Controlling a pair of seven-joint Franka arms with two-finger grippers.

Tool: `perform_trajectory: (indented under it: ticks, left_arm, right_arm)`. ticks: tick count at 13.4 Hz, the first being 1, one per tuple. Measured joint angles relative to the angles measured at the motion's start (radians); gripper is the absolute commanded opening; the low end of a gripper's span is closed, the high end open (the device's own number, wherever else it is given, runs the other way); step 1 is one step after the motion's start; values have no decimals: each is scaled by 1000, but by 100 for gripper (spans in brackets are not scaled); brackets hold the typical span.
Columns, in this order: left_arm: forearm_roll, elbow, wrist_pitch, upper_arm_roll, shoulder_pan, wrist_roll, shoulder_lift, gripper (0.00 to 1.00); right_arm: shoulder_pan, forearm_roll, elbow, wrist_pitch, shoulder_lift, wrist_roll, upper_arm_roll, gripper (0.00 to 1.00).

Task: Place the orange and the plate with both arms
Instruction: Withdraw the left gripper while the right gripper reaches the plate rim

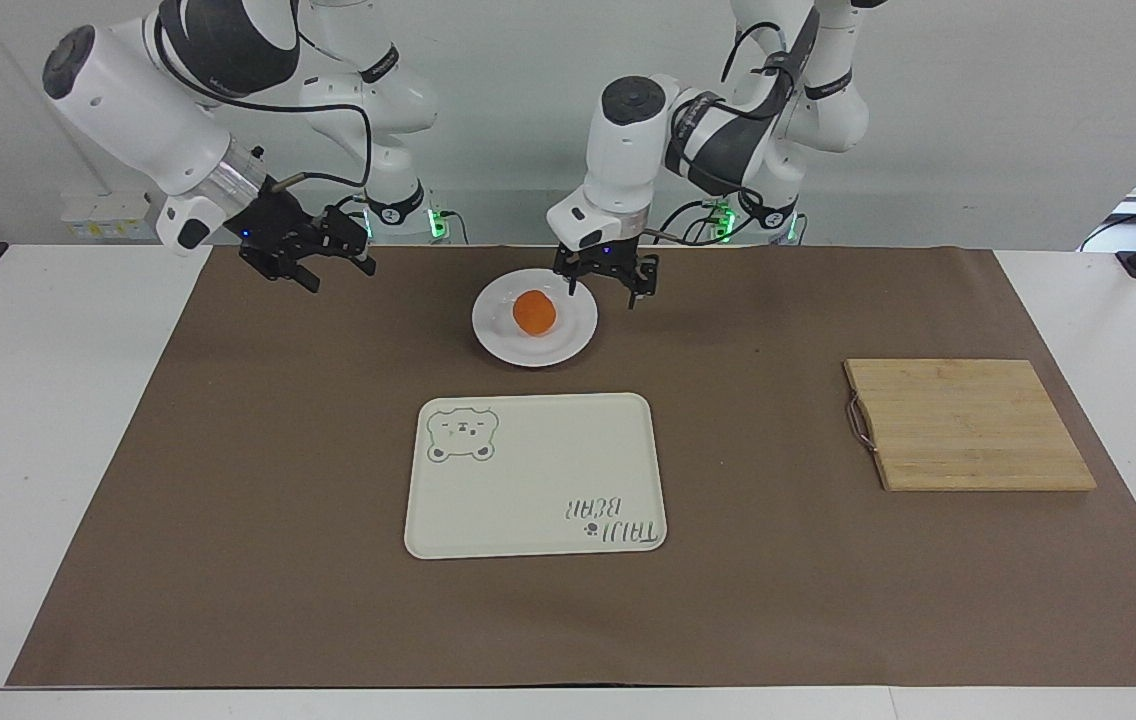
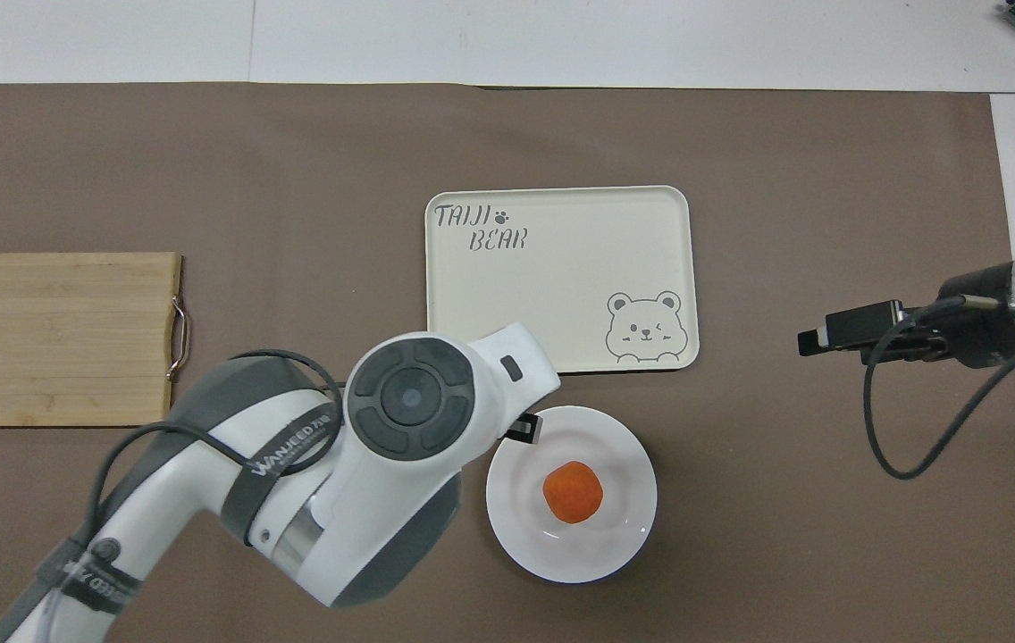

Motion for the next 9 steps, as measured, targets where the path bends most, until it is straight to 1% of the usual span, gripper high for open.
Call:
perform_trajectory:
  ticks: [2, 3, 5, 7, 9]
  left_arm:
    - [-21, 24, -37, 2, 84, 50, -19, 100]
    - [-29, 44, -60, 4, 128, 92, -24, 100]
    - [-34, 94, -95, 9, 207, 141, -27, 100]
    - [-34, 118, -106, 10, 280, 154, -32, 100]
    - [-34, 124, -111, 13, 341, 155, -45, 100]
  right_arm:
    - [16, 114, -112, 90, -4, -88, 1, 100]
    - [34, 167, -183, 161, -3, -147, 1, 100]
    - [94, 240, -307, 288, -2, -221, 1, 100]
    - [141, 326, -379, 341, -3, -287, 4, 100]
    - [154, 401, -447, 384, -3, -389, 4, 100]
